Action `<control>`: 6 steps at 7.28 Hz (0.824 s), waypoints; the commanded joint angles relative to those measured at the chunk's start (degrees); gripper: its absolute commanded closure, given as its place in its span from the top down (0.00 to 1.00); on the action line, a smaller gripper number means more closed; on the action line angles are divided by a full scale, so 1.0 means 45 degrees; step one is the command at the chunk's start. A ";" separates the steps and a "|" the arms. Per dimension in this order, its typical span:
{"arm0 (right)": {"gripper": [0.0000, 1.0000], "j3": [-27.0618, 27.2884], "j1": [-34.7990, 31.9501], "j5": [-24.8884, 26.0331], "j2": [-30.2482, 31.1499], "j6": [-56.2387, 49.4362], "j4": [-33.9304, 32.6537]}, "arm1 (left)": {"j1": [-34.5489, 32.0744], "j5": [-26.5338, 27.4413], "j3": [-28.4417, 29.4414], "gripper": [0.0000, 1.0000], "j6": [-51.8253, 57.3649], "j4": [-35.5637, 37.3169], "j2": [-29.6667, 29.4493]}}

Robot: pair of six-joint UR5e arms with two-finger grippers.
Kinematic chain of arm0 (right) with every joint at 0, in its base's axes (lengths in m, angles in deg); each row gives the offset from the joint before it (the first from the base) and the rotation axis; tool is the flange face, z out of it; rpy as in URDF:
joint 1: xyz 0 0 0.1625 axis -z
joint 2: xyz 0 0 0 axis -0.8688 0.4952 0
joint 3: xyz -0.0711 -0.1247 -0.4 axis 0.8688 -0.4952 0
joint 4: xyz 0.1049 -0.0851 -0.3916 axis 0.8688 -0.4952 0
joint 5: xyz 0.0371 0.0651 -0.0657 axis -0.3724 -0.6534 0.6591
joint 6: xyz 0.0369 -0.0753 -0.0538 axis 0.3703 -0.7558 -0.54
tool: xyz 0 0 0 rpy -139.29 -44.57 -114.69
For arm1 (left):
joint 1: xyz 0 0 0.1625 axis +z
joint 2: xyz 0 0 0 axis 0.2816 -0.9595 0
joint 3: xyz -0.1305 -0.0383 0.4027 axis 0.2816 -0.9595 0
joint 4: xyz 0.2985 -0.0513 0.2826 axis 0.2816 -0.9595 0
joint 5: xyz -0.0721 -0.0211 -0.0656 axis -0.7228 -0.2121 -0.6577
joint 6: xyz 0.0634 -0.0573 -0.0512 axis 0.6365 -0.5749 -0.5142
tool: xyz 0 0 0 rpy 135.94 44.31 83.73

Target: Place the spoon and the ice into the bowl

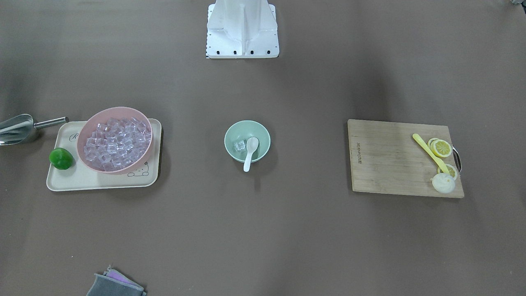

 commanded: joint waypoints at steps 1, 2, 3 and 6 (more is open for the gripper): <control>1.00 -0.0137 -0.0029 0.0102 0.0040 -0.0047 0.0036 | -0.0011 0.0035 0.0049 0.98 0.0004 -0.0185 -0.0064; 1.00 -0.0176 -0.0029 0.0122 0.0098 -0.0066 0.0056 | -0.0011 0.0055 0.0009 0.98 -0.0093 -0.0186 -0.0006; 1.00 -0.0234 -0.0029 0.0122 0.0079 -0.0047 0.0056 | 0.0008 0.0075 0.0048 0.98 -0.0075 -0.0187 0.0014; 1.00 -0.0177 -0.0029 0.0919 -0.0096 -0.0047 0.0075 | 0.0008 -0.0042 -0.0108 0.98 -0.0133 -0.0206 -0.0005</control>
